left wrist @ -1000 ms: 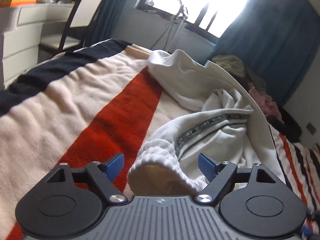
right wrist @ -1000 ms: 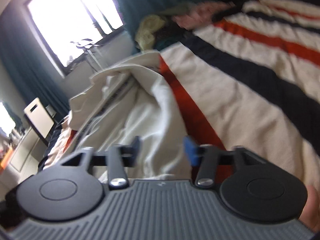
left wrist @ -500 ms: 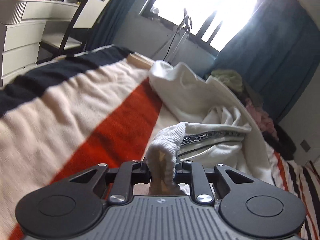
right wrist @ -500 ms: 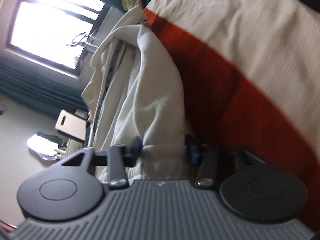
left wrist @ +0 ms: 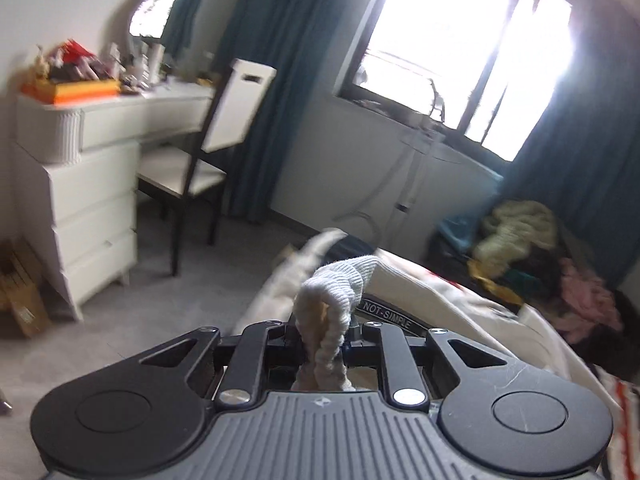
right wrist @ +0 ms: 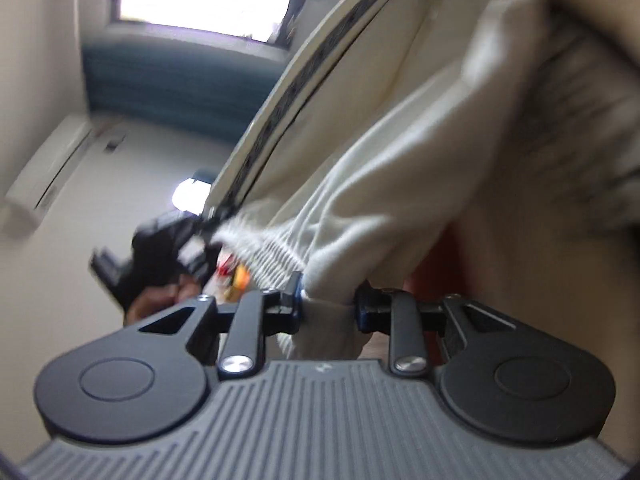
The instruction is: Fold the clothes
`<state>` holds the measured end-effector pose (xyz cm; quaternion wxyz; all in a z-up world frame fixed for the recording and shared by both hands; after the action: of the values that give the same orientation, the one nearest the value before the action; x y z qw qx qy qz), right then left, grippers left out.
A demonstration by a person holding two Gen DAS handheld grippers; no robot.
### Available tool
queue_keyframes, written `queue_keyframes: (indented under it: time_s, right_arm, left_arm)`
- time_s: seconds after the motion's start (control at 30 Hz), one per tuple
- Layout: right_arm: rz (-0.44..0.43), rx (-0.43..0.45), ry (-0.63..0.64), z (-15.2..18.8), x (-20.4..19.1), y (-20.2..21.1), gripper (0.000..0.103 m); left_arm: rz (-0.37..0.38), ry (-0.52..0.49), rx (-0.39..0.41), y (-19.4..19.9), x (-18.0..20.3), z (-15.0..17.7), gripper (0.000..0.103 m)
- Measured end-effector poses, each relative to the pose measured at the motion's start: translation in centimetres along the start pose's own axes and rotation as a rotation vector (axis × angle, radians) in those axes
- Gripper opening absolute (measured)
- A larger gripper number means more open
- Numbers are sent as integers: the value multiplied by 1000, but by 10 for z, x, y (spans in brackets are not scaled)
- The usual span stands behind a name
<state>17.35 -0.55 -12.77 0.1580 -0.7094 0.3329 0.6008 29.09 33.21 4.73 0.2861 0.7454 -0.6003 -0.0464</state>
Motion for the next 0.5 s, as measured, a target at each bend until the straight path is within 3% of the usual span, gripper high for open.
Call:
queue_keyframes:
  time_s: [0.13, 0.27, 0.37, 0.5]
  right_arm:
    - [-37, -121, 6, 18, -17, -98, 28]
    - [-2, -228, 4, 38, -18, -172, 28]
    - [35, -261, 37, 41, -16, -191, 31]
    - [28, -301, 38, 33, -24, -187, 41]
  left_arm:
    - [-149, -75, 0, -52, -41, -43, 18]
    - [-238, -56, -105, -122, -72, -42, 18]
    - [-242, -8, -154, -161, -86, -27, 18]
    - [-247, -22, -171, -169, -89, -16, 21]
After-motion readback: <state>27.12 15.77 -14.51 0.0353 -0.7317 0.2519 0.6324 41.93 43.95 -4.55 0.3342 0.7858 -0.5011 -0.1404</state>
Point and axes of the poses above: each gripper's, at about its wrist camera, not at the fingertips, and y roughly against the way its jaws point, x to its right, z to its underside, the point moved 5 cm from there along -y, roughly the way its jaws point, and after that the axes turned 2 degrees about x, right-handed, at the moved point
